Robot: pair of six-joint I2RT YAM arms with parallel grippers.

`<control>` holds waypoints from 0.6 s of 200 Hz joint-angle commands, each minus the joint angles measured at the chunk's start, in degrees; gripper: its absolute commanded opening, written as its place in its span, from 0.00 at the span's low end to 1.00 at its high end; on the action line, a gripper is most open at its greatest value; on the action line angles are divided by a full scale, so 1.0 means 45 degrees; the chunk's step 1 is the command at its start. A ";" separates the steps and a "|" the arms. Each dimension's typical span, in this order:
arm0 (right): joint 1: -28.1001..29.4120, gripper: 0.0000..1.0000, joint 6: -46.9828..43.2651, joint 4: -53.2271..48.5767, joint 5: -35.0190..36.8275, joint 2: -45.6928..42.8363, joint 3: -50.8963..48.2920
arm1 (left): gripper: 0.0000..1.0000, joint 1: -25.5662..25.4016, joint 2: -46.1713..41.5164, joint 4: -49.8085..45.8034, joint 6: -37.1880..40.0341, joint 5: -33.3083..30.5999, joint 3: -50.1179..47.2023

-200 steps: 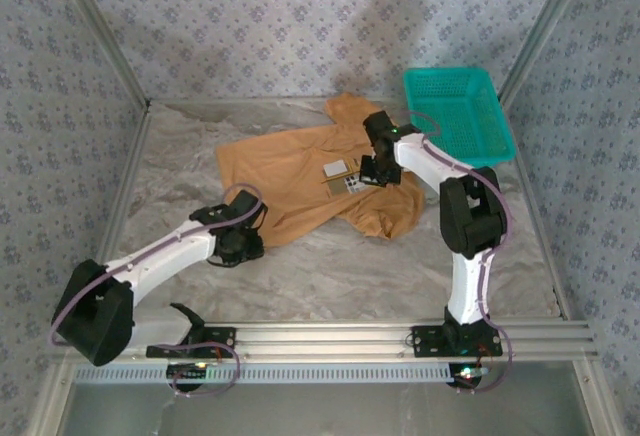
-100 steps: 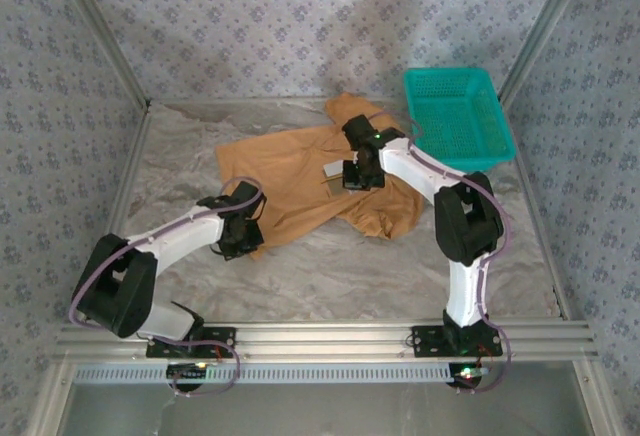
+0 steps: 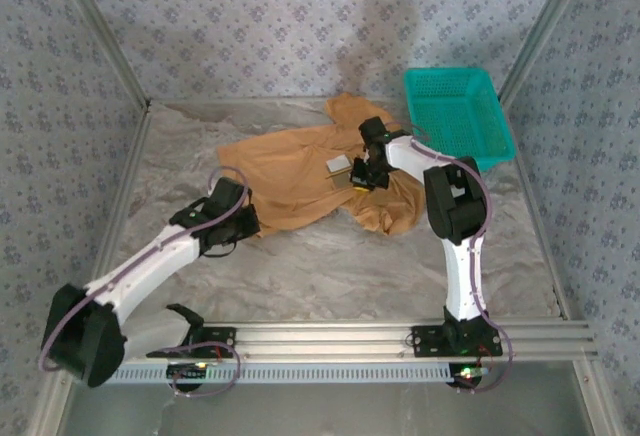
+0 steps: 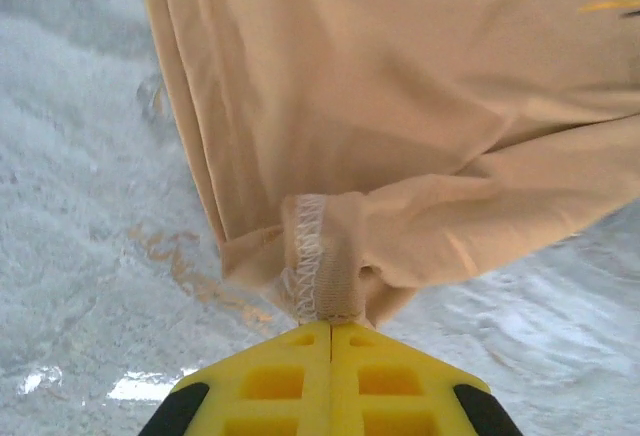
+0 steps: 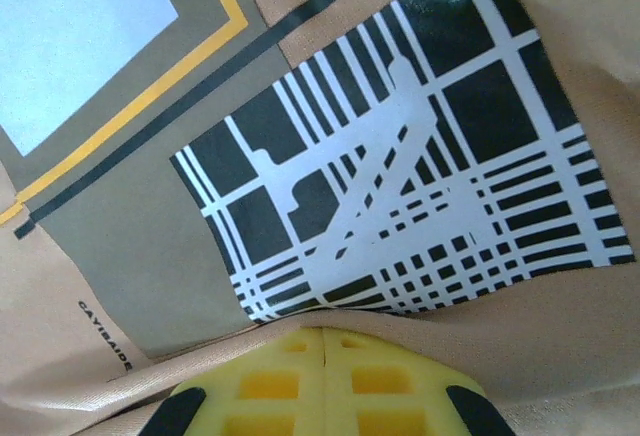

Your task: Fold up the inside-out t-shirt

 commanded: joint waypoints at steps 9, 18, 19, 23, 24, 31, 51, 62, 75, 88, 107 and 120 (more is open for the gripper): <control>-0.0502 0.00 0.0230 -0.0516 0.1217 0.1244 -0.0416 | 0.00 -0.0059 -0.1834 0.1500 0.0422 -0.0303 -0.1390; -0.0611 0.00 0.0252 -0.0543 0.1245 0.1283 -0.0377 | 0.00 -0.0052 -0.2516 0.1790 0.0332 -0.0428 -0.1962; -0.0614 0.00 0.0261 -0.0551 0.1254 0.1284 -0.0375 | 0.00 -0.0050 -0.2585 0.1820 0.0322 -0.0437 -0.2049; -0.0663 0.00 0.0268 -0.0556 0.1281 0.1302 -0.0346 | 0.00 -0.0060 -0.2889 0.1948 0.0280 -0.0489 -0.2325; -0.0663 0.00 0.0264 -0.0557 0.1291 0.1313 -0.0341 | 0.00 -0.0054 -0.2956 0.1977 0.0257 -0.0497 -0.2406; -0.0746 0.00 0.0281 -0.0559 0.1338 0.1314 -0.0325 | 0.00 -0.0055 -0.3504 0.2228 0.0111 -0.0518 -0.2990; -0.0906 0.00 0.0271 -0.0554 0.1378 0.1325 -0.0249 | 0.00 -0.0042 -0.4785 0.2548 -0.0832 -0.0558 -0.4576; -0.0925 0.00 0.0248 -0.0573 0.1437 0.1288 -0.0203 | 0.00 -0.0057 -0.5267 0.2494 -0.1338 -0.0564 -0.5213; -0.0882 0.00 0.0221 -0.0579 0.1513 0.1234 -0.0145 | 0.00 -0.0050 -0.5621 0.2467 -0.1462 -0.0413 -0.5628; -0.0823 0.00 0.0197 -0.0655 0.1462 0.1210 -0.0068 | 0.13 -0.0068 -0.5743 0.2242 -0.1471 -0.0446 -0.5611; -0.0702 0.00 0.0169 -0.0761 0.1375 0.1139 0.0050 | 0.33 -0.0084 -0.5545 0.1963 -0.1255 -0.0437 -0.5178; -0.0623 0.00 0.0167 -0.0792 0.1324 0.1056 0.0092 | 0.36 -0.0124 -0.5235 0.2076 -0.1088 -0.0218 -0.4910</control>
